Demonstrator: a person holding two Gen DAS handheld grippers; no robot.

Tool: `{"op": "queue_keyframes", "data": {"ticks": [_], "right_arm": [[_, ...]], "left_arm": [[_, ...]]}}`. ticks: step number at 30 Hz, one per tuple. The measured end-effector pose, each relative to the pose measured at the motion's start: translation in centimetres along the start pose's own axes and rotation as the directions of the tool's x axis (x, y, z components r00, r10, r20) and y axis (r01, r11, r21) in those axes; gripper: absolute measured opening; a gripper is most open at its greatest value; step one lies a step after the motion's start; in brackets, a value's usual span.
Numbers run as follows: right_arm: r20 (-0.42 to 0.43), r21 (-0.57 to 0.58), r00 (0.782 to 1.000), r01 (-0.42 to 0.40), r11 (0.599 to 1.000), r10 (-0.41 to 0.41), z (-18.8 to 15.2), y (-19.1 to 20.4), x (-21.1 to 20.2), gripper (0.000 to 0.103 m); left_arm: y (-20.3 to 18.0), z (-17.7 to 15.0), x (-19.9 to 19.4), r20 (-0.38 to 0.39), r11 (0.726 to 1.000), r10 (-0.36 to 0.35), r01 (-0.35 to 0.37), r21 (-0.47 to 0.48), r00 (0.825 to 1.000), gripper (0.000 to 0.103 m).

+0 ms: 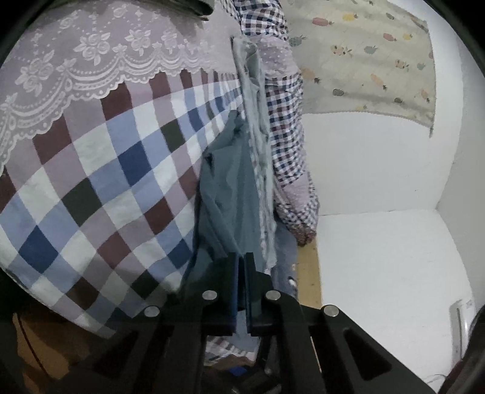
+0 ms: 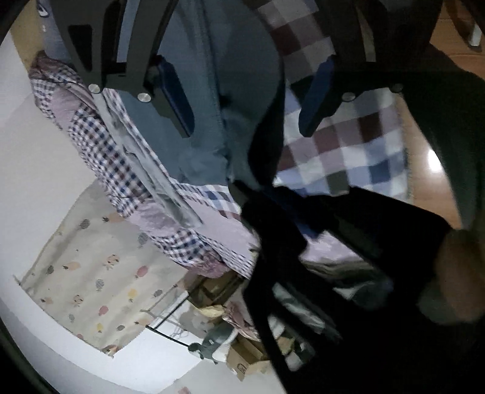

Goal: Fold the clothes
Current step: 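Grasp the folded teal shirt edge with the left gripper while the right gripper grasps beside it, then lift the folded teal shirt off the sheet with both grippers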

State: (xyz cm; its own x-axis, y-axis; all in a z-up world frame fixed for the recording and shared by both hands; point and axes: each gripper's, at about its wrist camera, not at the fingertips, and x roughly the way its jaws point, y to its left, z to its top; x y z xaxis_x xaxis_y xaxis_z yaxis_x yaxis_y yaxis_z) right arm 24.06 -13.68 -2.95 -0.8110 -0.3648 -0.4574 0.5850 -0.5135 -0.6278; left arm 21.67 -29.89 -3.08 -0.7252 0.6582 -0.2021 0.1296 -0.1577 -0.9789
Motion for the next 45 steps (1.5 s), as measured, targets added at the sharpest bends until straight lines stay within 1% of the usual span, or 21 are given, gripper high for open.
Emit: {"op": "queue_keyframes", "data": {"ticks": [4, 6, 9, 10, 11, 15, 17, 18, 19, 22, 23, 24, 25, 26, 27, 32, 33, 35, 37, 42, 45], "right_arm": [[-0.060, 0.032, 0.998, 0.020, 0.999, -0.018, 0.0, -0.8, 1.9, 0.075], [-0.071, 0.038, 0.997, 0.021, 0.999, -0.019, 0.2, -1.2, 2.5, 0.074], [-0.078, 0.042, 0.997, 0.023, 0.999, -0.020, 0.6, -1.9, 3.5, 0.073], [-0.082, 0.042, 0.996, 0.025, 0.999, -0.022, 0.8, -2.0, 3.8, 0.070], [-0.088, 0.045, 0.996, 0.024, 0.999, -0.020, 0.9, -2.2, 4.1, 0.064], [-0.115, 0.075, 0.993, 0.003, 0.997, 0.005, 1.2, -3.1, 5.5, 0.050], [-0.130, 0.094, 0.991, -0.011, 0.995, 0.023, 1.3, -3.7, 6.3, 0.028], [-0.137, 0.110, 0.990, -0.024, 0.994, 0.039, 1.2, -4.1, 6.6, 0.021], [-0.144, 0.128, 0.988, -0.042, 0.991, 0.061, 1.1, -4.7, 7.0, 0.010], [-0.131, 0.167, 0.985, -0.087, 0.982, 0.110, 1.1, -6.2, 7.2, 0.008], [-0.120, 0.176, 0.985, -0.098, 0.980, 0.120, 1.3, -6.7, 7.2, 0.008], [-0.108, 0.187, 0.986, -0.102, 0.977, 0.124, 1.5, -7.3, 7.0, 0.008], [-0.097, 0.197, 0.988, -0.103, 0.975, 0.124, 1.6, -7.7, 6.7, 0.008], [-0.087, 0.206, 0.989, -0.103, 0.973, 0.123, 1.6, -8.1, 6.4, 0.008], [-0.077, 0.215, 0.989, -0.103, 0.971, 0.122, 1.7, -8.4, 6.0, 0.008], [-0.031, 0.263, 0.993, -0.106, 0.959, 0.118, 1.9, -9.4, 4.0, 0.008], [-0.023, 0.272, 0.993, -0.108, 0.956, 0.118, 1.9, -9.7, 3.6, 0.008], [-0.006, 0.288, 0.993, -0.113, 0.951, 0.120, 1.9, -10.3, 3.2, 0.008], [0.008, 0.303, 0.993, -0.118, 0.946, 0.121, 1.8, -11.0, 2.7, 0.007], [0.038, 0.327, 0.991, -0.131, 0.936, 0.126, 1.7, -12.3, 1.6, 0.007], [0.046, 0.335, 0.990, -0.138, 0.932, 0.130, 1.6, -12.7, 1.2, 0.007]], "left_arm": [[-0.5, 0.2, -0.3, 0.008, 0.999, -0.049, 0.049, 0.002, 0.999, 0.001], [-0.8, 0.3, -0.5, 0.011, 0.997, -0.073, 0.073, 0.003, 0.997, 0.001], [-0.9, 0.4, -0.4, 0.011, 0.997, -0.078, 0.078, 0.006, 0.997, 0.001], [-0.9, 0.4, -0.4, 0.011, 0.997, -0.080, 0.080, 0.007, 0.997, 0.001], [-1.1, 0.6, -0.1, 0.011, 0.997, -0.082, 0.082, 0.009, 0.997, 0.001], [-1.2, 0.6, -0.6, 0.022, 0.996, -0.084, 0.083, 0.025, 0.996, 0.001], [-1.4, 1.0, -0.6, 0.028, 0.997, -0.068, 0.068, 0.032, 0.997, 0.001], [-1.4, 1.1, -0.6, 0.031, 0.998, -0.055, 0.054, 0.035, 0.998, 0.001], [-1.4, 1.3, -0.6, 0.034, 0.998, -0.042, 0.040, 0.037, 0.999, 0.001], [-1.6, 1.9, -0.8, 0.055, 0.999, 0.026, -0.029, 0.044, 0.998, 0.005], [-1.6, 2.2, -0.8, 0.064, 0.998, 0.039, -0.042, 0.039, 0.997, 0.011], [-1.7, 2.5, -0.8, 0.072, 0.998, 0.053, -0.055, 0.035, 0.996, 0.025], [-1.7, 3.0, -0.7, 0.083, 0.997, 0.069, -0.072, 0.035, 0.994, 0.033], [-1.8, 3.5, -0.4, 0.095, 0.996, 0.076, -0.080, 0.037, 0.993, 0.047], [-1.9, 4.0, -0.2, 0.106, 0.995, 0.083, -0.087, 0.039, 0.991, 0.051], [-3.7, 7.2, 2.5, 0.094, 0.982, 0.152, -0.161, 0.099, 0.984, 0.052], [-4.0, 7.8, 3.2, 0.085, 0.980, 0.157, -0.166, 0.114, 0.984, 0.062], [-4.3, 9.2, 5.1, 0.055, 0.976, 0.158, -0.165, 0.144, 0.986, 0.076], [-4.3, 10.4, 6.6, 0.037, 0.971, 0.172, -0.176, 0.161, 0.984, 0.076], [-3.5, 12.9, 11.4, -0.081, 0.973, 0.176, -0.161, 0.165, 0.981, 0.076], [-3.2, 14.1, 13.9, -0.118, 0.972, 0.182, -0.161, 0.170, 0.976, 0.076]]}}
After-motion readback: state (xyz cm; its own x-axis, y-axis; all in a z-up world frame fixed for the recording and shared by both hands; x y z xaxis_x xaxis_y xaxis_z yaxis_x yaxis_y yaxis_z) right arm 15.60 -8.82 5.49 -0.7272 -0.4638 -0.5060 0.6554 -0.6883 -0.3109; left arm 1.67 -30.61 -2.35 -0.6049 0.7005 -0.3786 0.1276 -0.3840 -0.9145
